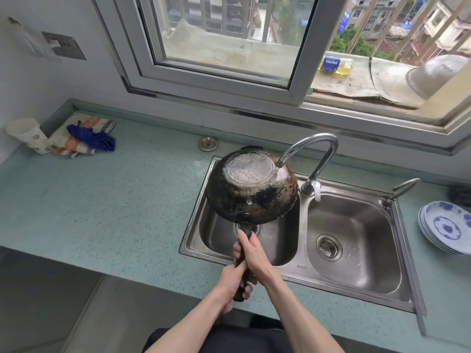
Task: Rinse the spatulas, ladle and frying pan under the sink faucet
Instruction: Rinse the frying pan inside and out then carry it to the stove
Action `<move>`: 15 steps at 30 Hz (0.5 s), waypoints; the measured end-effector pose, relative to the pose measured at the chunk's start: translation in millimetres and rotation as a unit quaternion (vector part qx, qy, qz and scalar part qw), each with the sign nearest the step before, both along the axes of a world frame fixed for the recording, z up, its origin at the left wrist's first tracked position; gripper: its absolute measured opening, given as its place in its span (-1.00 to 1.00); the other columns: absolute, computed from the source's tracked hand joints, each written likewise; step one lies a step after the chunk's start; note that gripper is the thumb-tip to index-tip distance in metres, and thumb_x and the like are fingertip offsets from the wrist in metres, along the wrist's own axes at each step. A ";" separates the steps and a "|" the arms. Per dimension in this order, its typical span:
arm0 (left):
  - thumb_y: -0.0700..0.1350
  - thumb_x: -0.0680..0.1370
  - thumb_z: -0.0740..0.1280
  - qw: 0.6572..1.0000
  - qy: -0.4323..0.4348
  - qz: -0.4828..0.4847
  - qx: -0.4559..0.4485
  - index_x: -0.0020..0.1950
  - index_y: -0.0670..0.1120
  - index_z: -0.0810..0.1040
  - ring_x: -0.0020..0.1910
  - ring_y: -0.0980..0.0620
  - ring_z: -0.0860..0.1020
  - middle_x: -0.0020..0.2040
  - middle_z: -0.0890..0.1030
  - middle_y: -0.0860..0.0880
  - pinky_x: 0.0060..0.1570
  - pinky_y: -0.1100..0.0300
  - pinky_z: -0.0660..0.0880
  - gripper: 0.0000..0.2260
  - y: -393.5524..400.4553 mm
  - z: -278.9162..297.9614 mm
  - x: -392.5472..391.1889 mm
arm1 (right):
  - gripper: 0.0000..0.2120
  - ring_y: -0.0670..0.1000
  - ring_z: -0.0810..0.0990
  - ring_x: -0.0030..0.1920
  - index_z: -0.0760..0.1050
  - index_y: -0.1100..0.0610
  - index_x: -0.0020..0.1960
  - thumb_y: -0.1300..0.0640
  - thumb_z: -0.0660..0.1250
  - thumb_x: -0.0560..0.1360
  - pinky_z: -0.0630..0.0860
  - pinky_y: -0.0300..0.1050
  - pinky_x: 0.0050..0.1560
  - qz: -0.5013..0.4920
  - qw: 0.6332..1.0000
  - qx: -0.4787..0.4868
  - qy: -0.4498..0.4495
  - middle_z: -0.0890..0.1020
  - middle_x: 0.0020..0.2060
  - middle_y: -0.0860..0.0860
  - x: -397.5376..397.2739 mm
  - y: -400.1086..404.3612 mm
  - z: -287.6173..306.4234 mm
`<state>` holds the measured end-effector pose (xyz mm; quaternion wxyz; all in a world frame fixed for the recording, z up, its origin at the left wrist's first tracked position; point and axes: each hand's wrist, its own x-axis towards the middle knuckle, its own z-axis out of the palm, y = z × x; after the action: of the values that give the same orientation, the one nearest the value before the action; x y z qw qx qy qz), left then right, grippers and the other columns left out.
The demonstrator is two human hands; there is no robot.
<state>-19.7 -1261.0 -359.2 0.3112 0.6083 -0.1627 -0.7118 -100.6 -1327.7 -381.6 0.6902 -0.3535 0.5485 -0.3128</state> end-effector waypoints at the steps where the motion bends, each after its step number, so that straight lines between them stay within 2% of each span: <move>1: 0.07 0.65 0.31 1.000 0.026 0.004 0.015 -0.13 -0.18 0.50 -0.56 0.04 0.35 -0.37 0.52 -0.13 -0.56 0.28 0.25 -0.67 0.0 0.9 1.2 | -0.73 -0.02 0.37 -0.39 0.27 0.12 -0.01 -0.06 0.22 0.69 0.42 -0.11 -0.35 -0.004 1.000 0.007 -0.007 0.41 -0.36 -0.01 1.1 1.2 1.6; 4: 0.11 0.63 0.29 0.993 0.100 -0.011 0.063 -0.31 -0.08 0.43 -0.58 0.10 0.27 -0.44 0.40 -0.04 -0.58 0.27 0.17 -0.61 3.1 0.9 9.1 | -0.72 -0.03 0.38 -0.37 0.28 0.10 0.03 -0.09 0.26 0.66 0.39 -0.11 -0.29 -0.007 1.000 0.015 -0.027 0.43 -0.34 -0.02 3.4 7.4 3.9; 6: 0.14 0.63 0.27 0.991 0.113 -0.019 0.075 -0.38 -0.03 0.36 -0.61 0.11 0.21 -0.49 0.28 0.01 -0.59 0.26 0.11 -0.56 5.9 0.4 11.7 | -0.70 -0.03 0.38 -0.35 0.29 0.10 0.04 -0.11 0.28 0.65 0.37 -0.11 -0.26 -0.011 0.999 0.020 -0.036 0.43 -0.32 -0.01 4.7 13.2 6.8; 9: 0.13 0.65 0.26 0.996 0.066 -0.015 0.060 -0.35 0.00 0.29 -0.62 0.11 0.14 -0.49 0.16 0.02 -0.59 0.28 0.07 -0.58 9.1 2.1 7.4 | -0.75 -0.02 0.39 -0.37 0.31 0.11 0.02 -0.06 0.25 0.69 0.37 -0.13 -0.31 -0.035 0.998 0.035 -0.039 0.44 -0.33 -0.01 6.4 18.2 12.9; 11: 0.08 0.68 0.24 0.999 0.020 -0.015 0.029 -0.30 -0.01 0.30 -0.60 0.10 0.14 -0.49 0.16 0.01 -0.58 0.29 0.09 -0.62 10.6 3.8 7.4 | -0.75 0.00 0.44 -0.37 0.34 0.13 0.01 -0.05 0.26 0.69 0.43 -0.12 -0.32 -0.042 0.998 0.034 -0.029 0.46 -0.34 0.02 7.2 17.3 19.2; 15: 0.06 0.68 0.25 0.999 -0.033 -0.032 -0.011 -0.26 -0.03 0.33 -0.57 0.08 0.17 -0.48 0.22 0.01 -0.54 0.25 0.12 -0.65 13.2 11.2 8.5 | -0.61 0.11 0.57 -0.35 0.41 0.17 -0.06 -0.14 0.42 0.58 0.56 0.03 -0.27 -0.032 0.999 0.018 0.025 0.54 -0.33 0.14 6.6 12.8 35.2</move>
<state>-11.2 -1247.8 -348.0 0.2894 0.6225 -0.2002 -0.6990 -94.0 -1315.0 -346.4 0.6721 -0.3315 0.5822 -0.3155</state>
